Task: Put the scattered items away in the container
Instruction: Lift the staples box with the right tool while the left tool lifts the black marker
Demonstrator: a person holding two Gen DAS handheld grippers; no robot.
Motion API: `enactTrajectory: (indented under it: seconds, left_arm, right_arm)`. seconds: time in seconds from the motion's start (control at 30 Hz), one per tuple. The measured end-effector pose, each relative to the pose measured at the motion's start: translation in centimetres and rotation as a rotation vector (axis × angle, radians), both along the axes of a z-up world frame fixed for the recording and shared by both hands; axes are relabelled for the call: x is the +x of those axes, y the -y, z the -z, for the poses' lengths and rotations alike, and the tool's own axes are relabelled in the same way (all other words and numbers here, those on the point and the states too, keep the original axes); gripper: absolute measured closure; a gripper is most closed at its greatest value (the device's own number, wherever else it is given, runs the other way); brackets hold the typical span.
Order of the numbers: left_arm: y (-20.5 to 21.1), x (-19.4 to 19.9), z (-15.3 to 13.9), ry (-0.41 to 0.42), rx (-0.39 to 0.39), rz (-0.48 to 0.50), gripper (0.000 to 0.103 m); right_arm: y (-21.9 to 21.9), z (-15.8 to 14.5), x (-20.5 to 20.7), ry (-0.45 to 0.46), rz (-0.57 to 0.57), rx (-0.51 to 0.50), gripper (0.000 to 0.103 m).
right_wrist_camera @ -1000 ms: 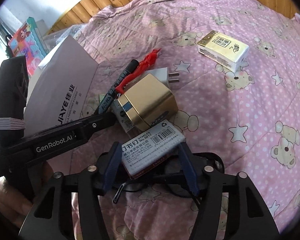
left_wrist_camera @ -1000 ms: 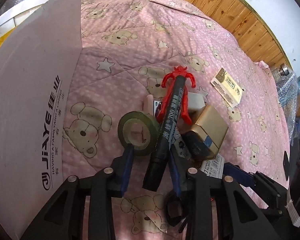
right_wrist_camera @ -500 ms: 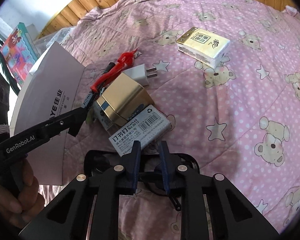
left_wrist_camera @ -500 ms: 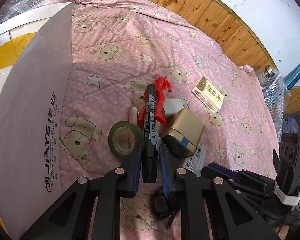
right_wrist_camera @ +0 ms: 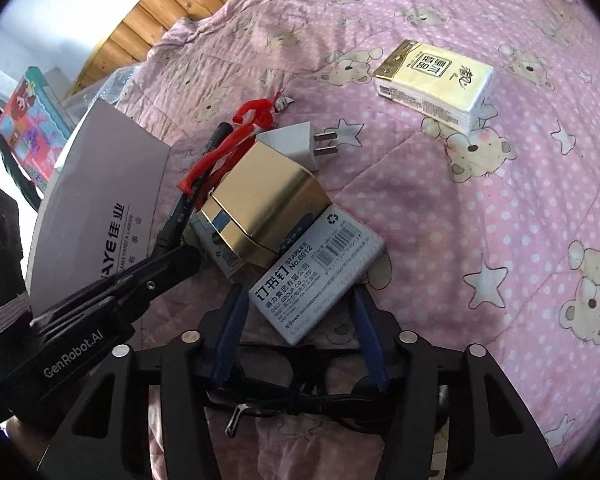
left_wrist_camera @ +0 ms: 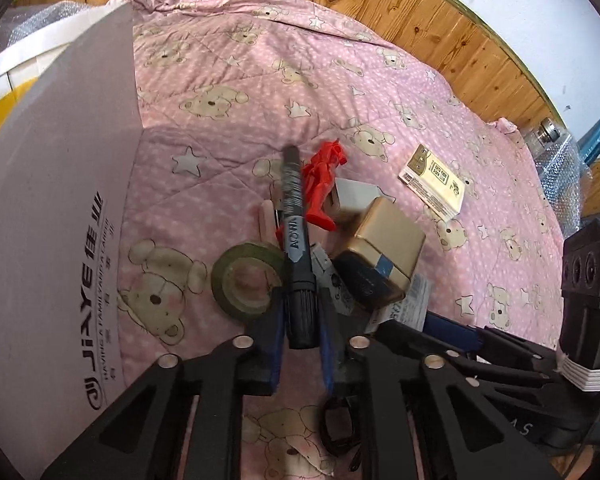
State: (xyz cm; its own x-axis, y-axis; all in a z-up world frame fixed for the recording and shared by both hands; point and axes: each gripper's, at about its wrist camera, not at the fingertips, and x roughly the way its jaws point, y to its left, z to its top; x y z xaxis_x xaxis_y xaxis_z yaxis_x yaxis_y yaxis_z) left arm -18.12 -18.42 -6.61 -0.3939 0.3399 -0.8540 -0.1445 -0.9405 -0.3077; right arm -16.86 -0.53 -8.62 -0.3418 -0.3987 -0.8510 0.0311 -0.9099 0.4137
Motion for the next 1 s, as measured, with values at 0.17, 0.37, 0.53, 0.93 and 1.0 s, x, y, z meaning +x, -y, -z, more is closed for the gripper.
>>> enactTrajectory:
  seconds: [0.17,0.37,0.53,0.93,1.0]
  left_arm:
    - [0.7,0.4,-0.8,-0.006,0.039,-0.012,0.088]
    - [0.9,1.6,-0.6,0.016,0.06,0.008,0.088]
    - [0.8,2.4,-0.6,0.025,0.065,0.008,0.088]
    - [0.1,0.9,0.7,0.05,0.032,0.015,0.077]
    - [-0.4,0.5,1.3,0.063,0.016,0.023,0.077]
  right_arm:
    - [-2.4,-0.2,0.6,-0.003,0.008,0.065,0.09]
    - [-4.2,0.6,0.0,0.029,0.057,-0.106,0.051]
    - [-1.3,1.1,-2.2,0.044,0.03,-0.066,0.048]
    - [0.0,0.3,-2.8,0.021,-0.067,0.242,0.053]
    - [0.3,0.4,-3.2,0.01,-0.074,0.271,0.051]
